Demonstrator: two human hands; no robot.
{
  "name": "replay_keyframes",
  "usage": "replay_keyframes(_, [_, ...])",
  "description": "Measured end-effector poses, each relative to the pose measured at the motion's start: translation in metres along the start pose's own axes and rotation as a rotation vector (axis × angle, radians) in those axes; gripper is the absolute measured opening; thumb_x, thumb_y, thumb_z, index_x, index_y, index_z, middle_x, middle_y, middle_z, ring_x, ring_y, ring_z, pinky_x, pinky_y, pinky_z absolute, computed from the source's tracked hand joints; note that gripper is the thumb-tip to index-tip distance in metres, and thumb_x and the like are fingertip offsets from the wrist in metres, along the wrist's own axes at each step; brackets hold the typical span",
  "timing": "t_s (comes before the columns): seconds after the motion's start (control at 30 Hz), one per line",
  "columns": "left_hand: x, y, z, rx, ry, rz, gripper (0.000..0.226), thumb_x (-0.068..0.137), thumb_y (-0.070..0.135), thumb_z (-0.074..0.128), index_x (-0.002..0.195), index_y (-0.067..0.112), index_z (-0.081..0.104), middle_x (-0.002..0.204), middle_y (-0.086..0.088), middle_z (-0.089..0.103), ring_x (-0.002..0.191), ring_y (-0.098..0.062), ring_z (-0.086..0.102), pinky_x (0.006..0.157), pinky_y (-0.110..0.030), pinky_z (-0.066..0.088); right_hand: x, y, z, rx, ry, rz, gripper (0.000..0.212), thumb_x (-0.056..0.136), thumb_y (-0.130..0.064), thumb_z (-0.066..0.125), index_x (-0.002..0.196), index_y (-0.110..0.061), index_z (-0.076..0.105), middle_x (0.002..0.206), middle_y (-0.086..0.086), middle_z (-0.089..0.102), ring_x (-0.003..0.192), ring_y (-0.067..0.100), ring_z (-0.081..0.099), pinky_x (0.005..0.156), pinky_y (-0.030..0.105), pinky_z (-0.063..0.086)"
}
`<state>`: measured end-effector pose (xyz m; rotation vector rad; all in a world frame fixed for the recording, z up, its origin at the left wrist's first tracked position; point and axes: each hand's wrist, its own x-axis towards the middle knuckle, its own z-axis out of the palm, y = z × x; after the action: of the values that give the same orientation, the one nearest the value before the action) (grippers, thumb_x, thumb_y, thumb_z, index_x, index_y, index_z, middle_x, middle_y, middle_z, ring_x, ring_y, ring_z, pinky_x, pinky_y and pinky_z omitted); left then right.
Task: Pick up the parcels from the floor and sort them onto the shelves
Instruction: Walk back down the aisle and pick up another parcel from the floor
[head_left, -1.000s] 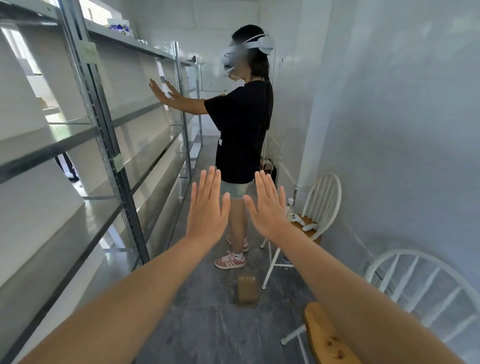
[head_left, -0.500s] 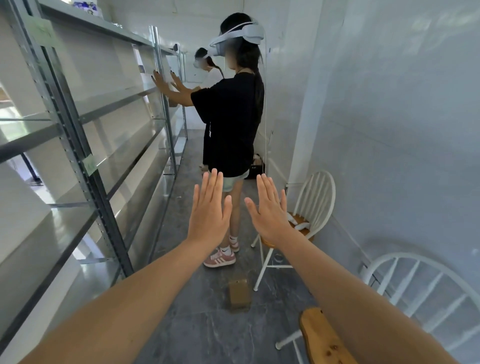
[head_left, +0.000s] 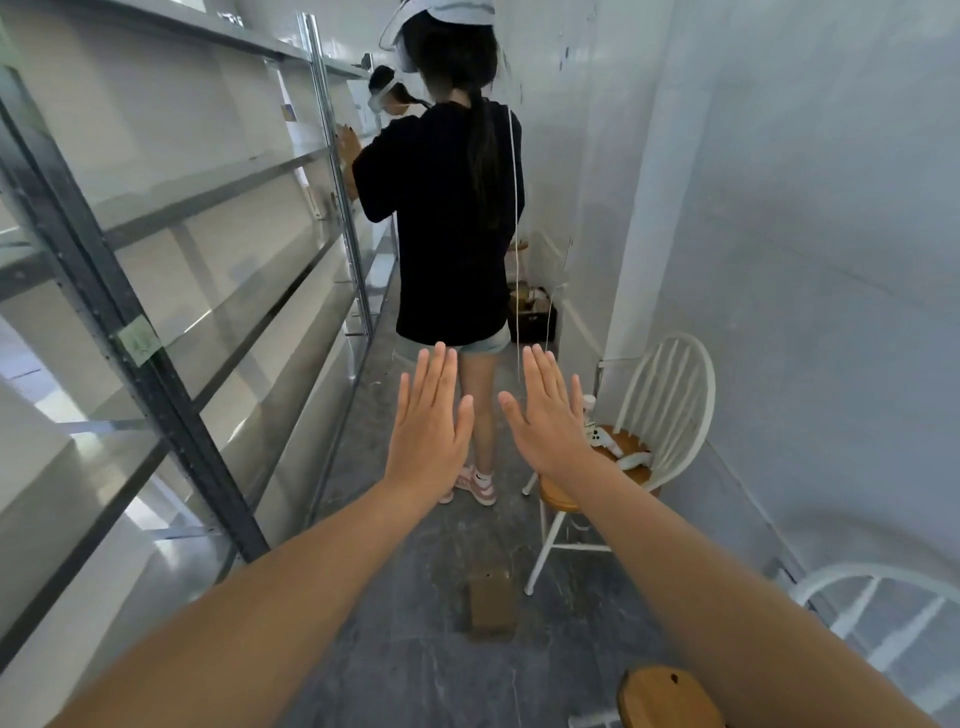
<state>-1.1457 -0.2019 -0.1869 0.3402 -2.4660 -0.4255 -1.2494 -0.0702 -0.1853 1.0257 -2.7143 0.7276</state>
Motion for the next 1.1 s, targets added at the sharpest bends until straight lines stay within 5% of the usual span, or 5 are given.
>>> replay_keyframes(0.67, [0.080, -0.025, 0.112, 0.032, -0.113, -0.069, 0.061, 0.110, 0.035, 0.023, 0.163, 0.015, 0.002, 0.171, 0.001, -0.006, 0.153, -0.008, -0.018, 0.123, -0.028, -0.017, 0.088, 0.091, 0.051, -0.043, -0.112, 0.027, 0.066, 0.106, -0.048, 0.016, 0.159, -0.016, -0.006, 0.168, -0.001, -0.010, 0.152, 0.013, -0.017, 0.120, 0.042, -0.016])
replay_keyframes(1.1, [0.154, -0.106, 0.165, -0.043, -0.196, -0.055, 0.061, 0.110, 0.036, 0.023, 0.163, 0.014, 0.001, 0.171, 0.002, -0.010, 0.154, -0.009, -0.020, 0.123, -0.028, -0.018, 0.188, 0.095, 0.109, -0.096, -0.186, 0.054, 0.067, 0.105, -0.049, 0.015, 0.159, -0.017, -0.007, 0.167, -0.002, -0.011, 0.152, 0.011, -0.017, 0.120, 0.042, -0.018])
